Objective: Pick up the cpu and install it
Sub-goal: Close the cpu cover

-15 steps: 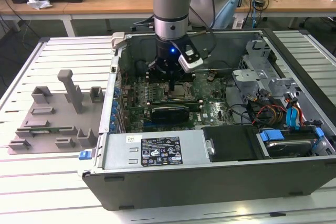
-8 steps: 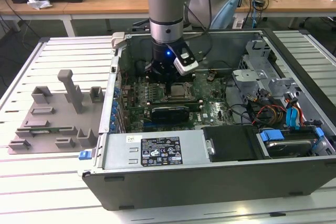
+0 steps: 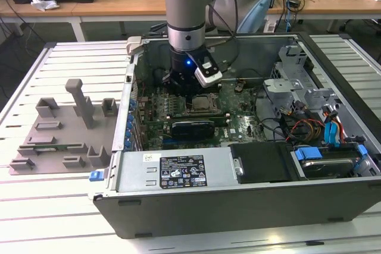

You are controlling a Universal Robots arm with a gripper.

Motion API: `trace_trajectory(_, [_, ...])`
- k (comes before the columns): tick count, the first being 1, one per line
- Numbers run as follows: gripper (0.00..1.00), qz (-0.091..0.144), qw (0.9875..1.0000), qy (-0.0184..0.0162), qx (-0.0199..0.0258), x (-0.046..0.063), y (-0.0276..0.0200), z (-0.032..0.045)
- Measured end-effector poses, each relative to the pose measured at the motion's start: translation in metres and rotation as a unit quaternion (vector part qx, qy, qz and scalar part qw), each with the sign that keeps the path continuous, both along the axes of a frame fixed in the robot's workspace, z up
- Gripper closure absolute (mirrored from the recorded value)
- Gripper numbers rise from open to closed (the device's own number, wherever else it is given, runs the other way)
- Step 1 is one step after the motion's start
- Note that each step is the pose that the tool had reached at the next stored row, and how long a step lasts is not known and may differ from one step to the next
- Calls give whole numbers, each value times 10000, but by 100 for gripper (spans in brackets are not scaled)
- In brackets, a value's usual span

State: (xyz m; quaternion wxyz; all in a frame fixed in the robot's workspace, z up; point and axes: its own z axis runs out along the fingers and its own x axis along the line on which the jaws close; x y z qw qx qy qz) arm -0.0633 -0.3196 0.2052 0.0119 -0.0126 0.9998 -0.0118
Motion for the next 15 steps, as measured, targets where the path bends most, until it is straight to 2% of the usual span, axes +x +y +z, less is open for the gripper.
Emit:
trace_trajectory(7, [89,0,10000,-3,0,1,0,91])
trace_trajectory(12, [89,0,10000,-2,-1,3,0,206])
trace_trajectory(15, [89,0,10000,2,0,60,0,217])
